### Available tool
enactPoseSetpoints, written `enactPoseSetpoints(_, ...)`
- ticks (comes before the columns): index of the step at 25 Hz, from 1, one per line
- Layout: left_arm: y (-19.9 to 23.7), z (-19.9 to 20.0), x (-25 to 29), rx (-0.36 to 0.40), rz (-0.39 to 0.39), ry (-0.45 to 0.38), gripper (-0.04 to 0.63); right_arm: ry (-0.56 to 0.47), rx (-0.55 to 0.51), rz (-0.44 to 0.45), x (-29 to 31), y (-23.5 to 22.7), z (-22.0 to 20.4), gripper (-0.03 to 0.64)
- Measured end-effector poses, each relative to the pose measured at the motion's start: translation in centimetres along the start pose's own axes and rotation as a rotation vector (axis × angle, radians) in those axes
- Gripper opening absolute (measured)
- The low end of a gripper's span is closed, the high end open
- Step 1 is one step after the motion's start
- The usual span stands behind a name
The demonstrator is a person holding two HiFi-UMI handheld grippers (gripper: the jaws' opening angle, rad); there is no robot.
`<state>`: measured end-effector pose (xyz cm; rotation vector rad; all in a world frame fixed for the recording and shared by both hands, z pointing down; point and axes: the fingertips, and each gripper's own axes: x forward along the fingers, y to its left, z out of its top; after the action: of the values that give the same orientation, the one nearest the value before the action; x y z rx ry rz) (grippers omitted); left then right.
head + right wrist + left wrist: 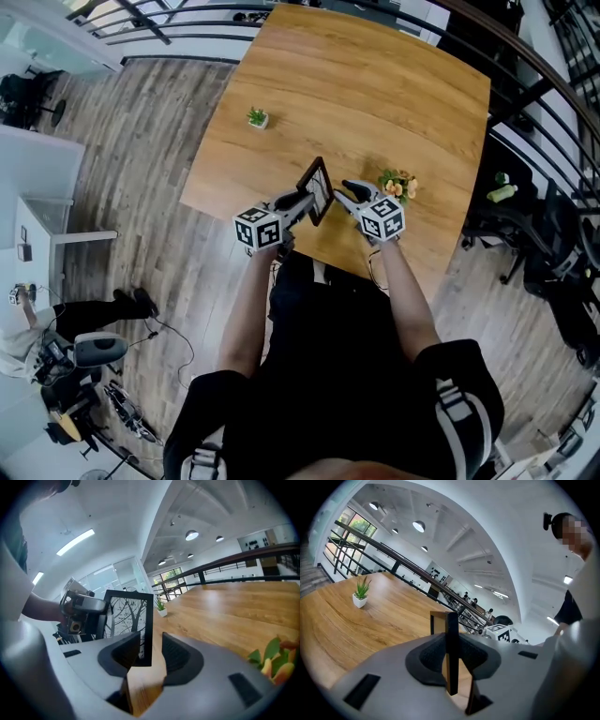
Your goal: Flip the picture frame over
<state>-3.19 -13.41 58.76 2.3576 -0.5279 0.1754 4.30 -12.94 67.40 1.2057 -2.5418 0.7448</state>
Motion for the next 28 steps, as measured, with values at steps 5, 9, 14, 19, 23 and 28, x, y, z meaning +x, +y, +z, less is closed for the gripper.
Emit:
enactPoseSetpoints(5, -1.7, 0.1, -0.4, -0.013, -0.124, 0.002, 0.094, -0.038, 0.060, 0.074, 0.1, 0.5, 0.4, 0.158)
enactPoseSetpoints(9, -1.7, 0.2, -0.7, -0.042, -0.167, 0.008, 0.094, -0.048, 0.094, 0.132, 0.0, 0.7, 0.3, 0.161)
enactPoseSetpoints(14, -2.0, 0.4, -1.5, -0.090, -0.249, 0.017, 0.094, -0.044, 0.146, 0.247, -0.4, 2.0, 0.2, 0.139)
enactPoseSetpoints(19, -2.8, 0.5, -2.4, -0.122, -0.356, 0.004, 0.094, -0.076, 0.307, 0.439, -1.7, 3.3, 0.2, 0.107)
enactPoseSetpoints(23, -3.2, 0.0, -2.6, -0.155, -0.403, 0.003, 0.095, -0.080, 0.379, 0.533, -2.5, 4.0, -0.3, 0.097)
enactPoseSetpoints(28, -2.7, -0.7, -2.4, -0.180, -0.383, -0.021, 0.094, -0.066, 0.395, 0.517, -2.6, 4.0, -1.0, 0.094)
